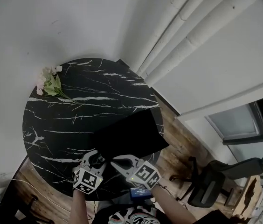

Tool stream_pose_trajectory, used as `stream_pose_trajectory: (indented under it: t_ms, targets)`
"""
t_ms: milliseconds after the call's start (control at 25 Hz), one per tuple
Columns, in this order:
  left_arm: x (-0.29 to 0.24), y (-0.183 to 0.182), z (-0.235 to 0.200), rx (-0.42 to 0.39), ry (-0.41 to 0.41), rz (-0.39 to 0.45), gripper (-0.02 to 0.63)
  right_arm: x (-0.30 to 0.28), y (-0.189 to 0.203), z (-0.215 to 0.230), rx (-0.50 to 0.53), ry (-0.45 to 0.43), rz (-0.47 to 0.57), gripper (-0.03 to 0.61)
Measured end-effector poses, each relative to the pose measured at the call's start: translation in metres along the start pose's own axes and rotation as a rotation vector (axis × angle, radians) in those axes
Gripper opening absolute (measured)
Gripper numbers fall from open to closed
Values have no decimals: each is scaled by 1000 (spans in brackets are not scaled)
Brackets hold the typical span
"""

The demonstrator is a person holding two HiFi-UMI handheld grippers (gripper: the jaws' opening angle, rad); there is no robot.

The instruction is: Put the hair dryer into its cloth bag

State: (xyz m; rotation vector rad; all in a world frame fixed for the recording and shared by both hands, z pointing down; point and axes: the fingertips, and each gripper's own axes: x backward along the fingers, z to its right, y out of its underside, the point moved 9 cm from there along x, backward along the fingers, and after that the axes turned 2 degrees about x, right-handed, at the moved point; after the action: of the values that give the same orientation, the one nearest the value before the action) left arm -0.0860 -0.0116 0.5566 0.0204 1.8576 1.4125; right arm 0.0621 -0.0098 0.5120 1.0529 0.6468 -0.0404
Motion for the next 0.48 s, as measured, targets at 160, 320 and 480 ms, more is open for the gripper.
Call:
stream_pose_trajectory:
  t_ms: [160, 320, 480]
  targets:
    - [-18, -11, -1, -18, 20, 18, 169, 4, -4, 4, -19, -17, 27, 28]
    - [-28, -17, 0, -17, 44, 40, 167, 5, -7, 6, -37, -8, 45, 28]
    - [-36, -21, 1, -17, 54, 46, 167, 7, -8, 8, -40, -17, 60, 28]
